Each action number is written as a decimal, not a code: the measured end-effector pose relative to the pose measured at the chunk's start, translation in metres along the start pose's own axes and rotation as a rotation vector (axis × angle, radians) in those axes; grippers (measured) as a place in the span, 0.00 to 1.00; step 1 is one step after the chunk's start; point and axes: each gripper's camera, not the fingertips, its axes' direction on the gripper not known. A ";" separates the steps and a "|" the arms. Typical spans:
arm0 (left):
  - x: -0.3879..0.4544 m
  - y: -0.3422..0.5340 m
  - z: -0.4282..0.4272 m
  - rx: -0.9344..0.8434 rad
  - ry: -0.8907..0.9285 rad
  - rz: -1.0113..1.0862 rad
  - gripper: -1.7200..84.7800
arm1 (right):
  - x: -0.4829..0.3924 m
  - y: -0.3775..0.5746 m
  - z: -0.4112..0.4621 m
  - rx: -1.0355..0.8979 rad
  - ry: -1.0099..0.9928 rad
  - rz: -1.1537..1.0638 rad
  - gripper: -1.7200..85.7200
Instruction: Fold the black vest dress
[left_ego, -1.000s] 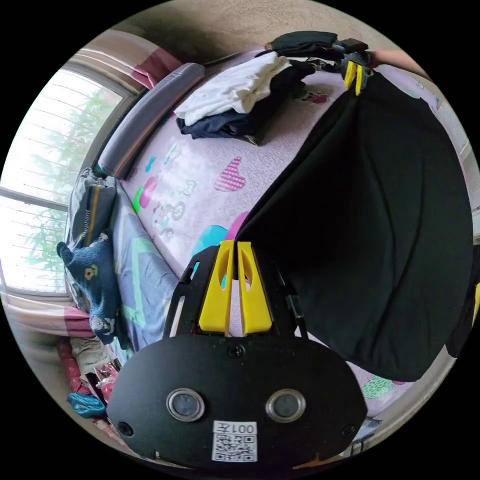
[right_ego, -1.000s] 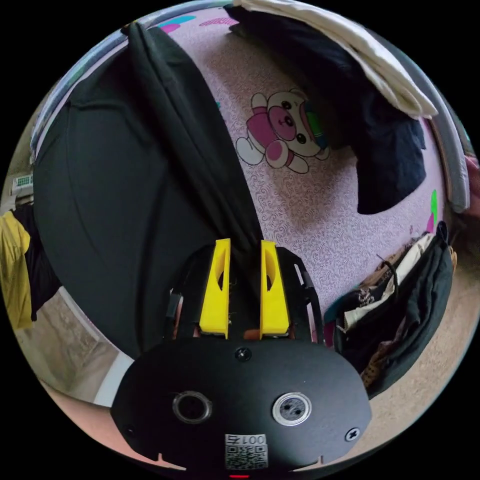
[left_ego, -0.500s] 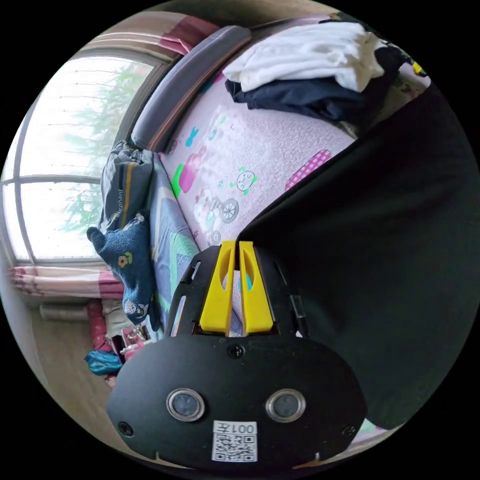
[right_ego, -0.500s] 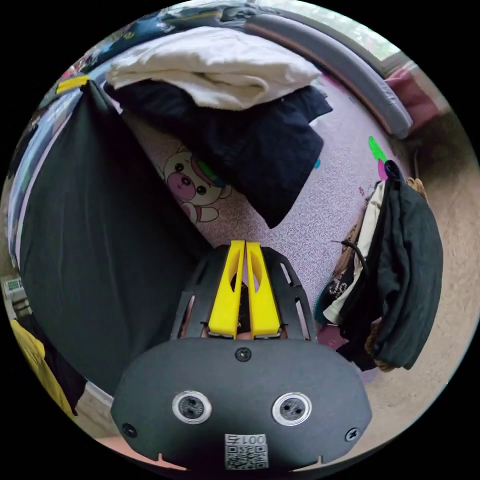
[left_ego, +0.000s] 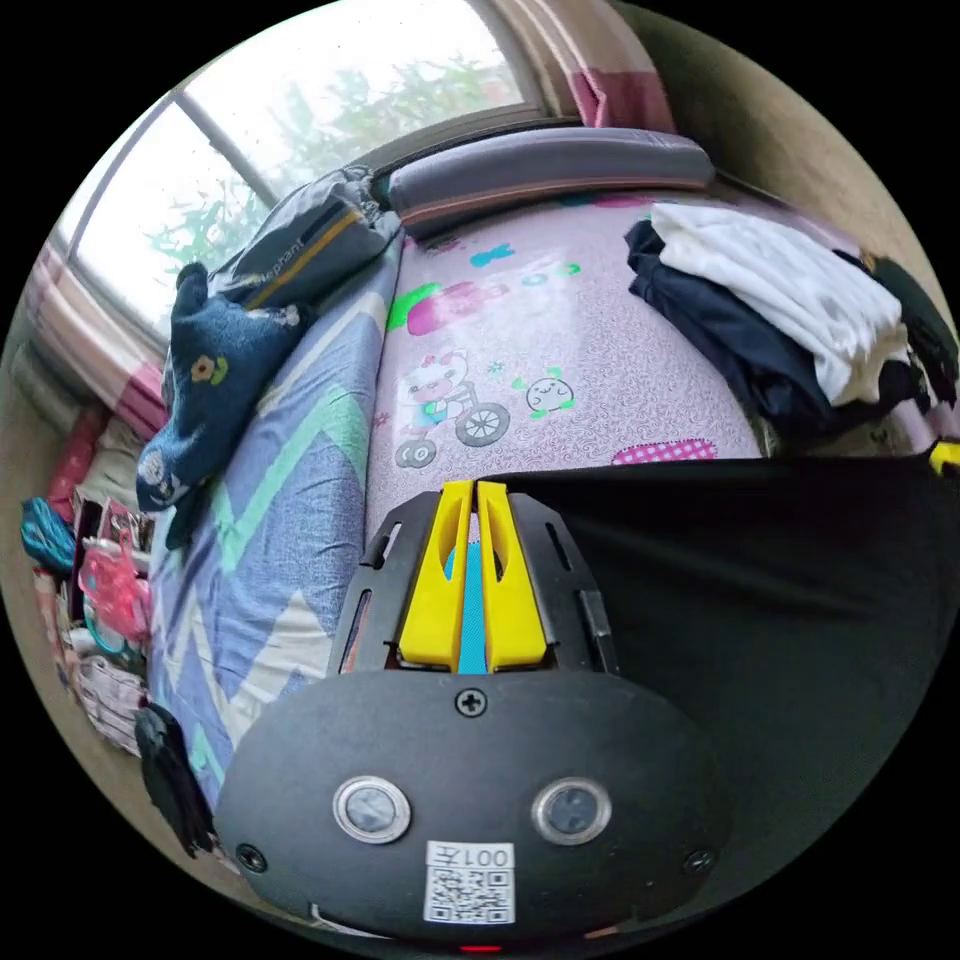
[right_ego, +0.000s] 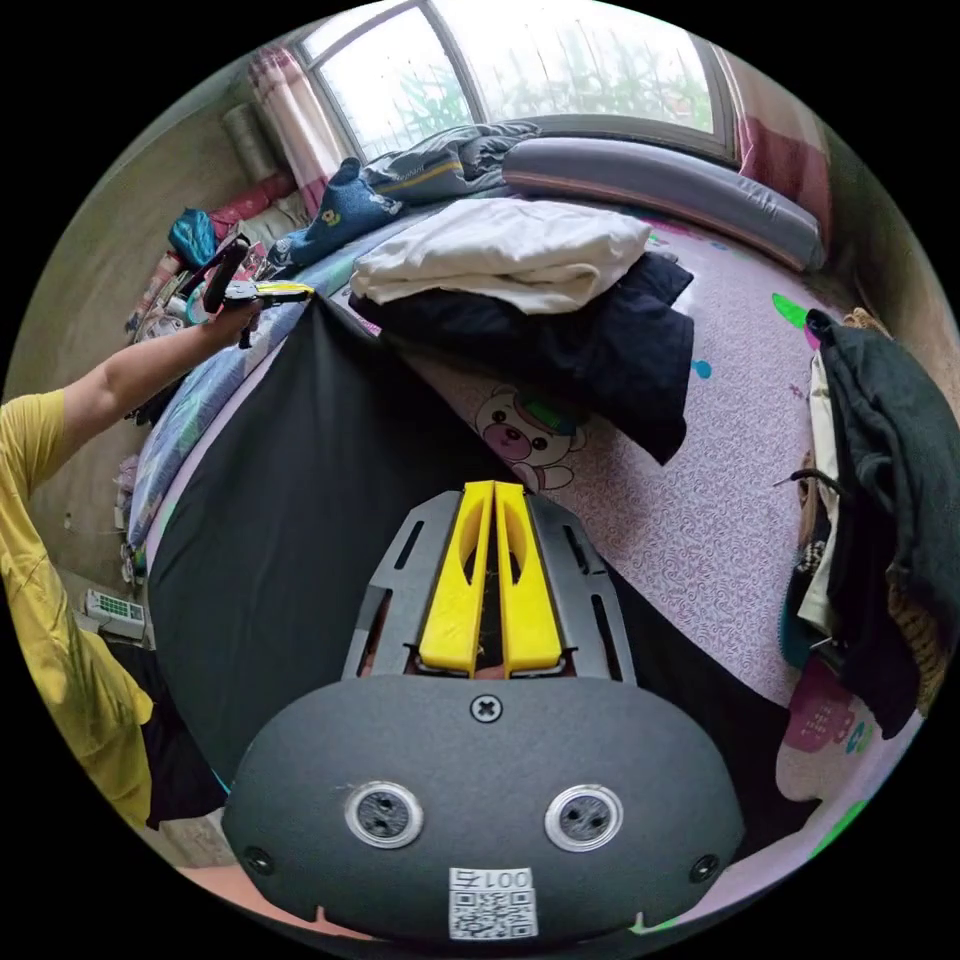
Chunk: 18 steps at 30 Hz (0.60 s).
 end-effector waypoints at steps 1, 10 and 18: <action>-0.013 0.000 0.002 -0.010 0.022 -0.040 0.00 | 0.002 0.003 0.001 0.000 -0.007 0.004 0.03; -0.090 0.021 -0.013 0.048 0.167 -0.258 0.01 | 0.002 0.061 -0.028 0.131 -0.172 0.031 0.03; -0.088 0.199 -0.091 -0.026 0.308 -0.135 0.00 | -0.058 0.170 -0.070 0.075 -0.317 -0.053 0.03</action>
